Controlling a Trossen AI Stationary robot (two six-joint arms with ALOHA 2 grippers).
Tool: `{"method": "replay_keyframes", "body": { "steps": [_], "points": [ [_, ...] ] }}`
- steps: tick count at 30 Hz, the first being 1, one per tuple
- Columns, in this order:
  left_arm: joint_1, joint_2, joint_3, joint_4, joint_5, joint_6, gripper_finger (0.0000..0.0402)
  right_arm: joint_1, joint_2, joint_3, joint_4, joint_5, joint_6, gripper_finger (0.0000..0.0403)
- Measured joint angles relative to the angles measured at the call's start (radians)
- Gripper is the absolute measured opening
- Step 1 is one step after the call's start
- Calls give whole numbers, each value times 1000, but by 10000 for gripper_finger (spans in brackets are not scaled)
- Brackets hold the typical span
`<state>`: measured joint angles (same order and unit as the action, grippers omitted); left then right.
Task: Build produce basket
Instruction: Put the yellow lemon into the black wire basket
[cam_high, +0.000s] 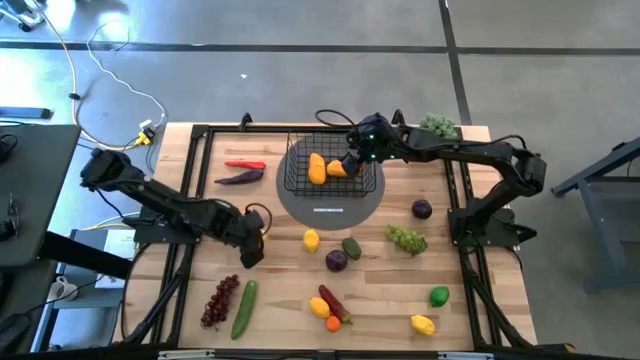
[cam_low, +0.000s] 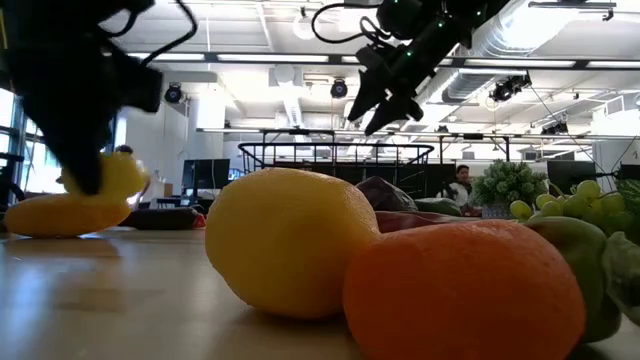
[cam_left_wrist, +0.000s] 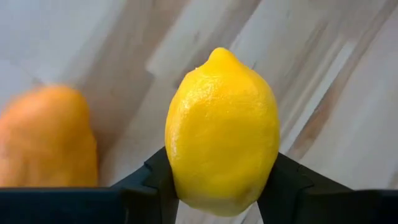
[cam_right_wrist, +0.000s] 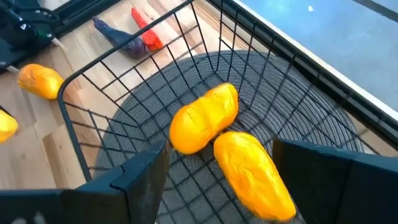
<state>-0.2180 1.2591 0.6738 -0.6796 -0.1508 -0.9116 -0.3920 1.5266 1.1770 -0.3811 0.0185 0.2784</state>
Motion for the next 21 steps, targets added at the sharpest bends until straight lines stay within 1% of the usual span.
{"method": "replay_keyframes", "body": {
  "steps": [6,9,15,21],
  "points": [
    [106,-36,85,7,-84,107,146,0,-47,0,-37,8,11,268],
    [169,-37,135,17,-111,176,146,0,-74,0,-65,35,10,268],
    [293,-37,206,160,-122,327,146,0,-116,0,-98,86,12,268],
    [405,-37,217,280,-117,429,146,0,-132,0,-116,101,13,268]
  ]
}}
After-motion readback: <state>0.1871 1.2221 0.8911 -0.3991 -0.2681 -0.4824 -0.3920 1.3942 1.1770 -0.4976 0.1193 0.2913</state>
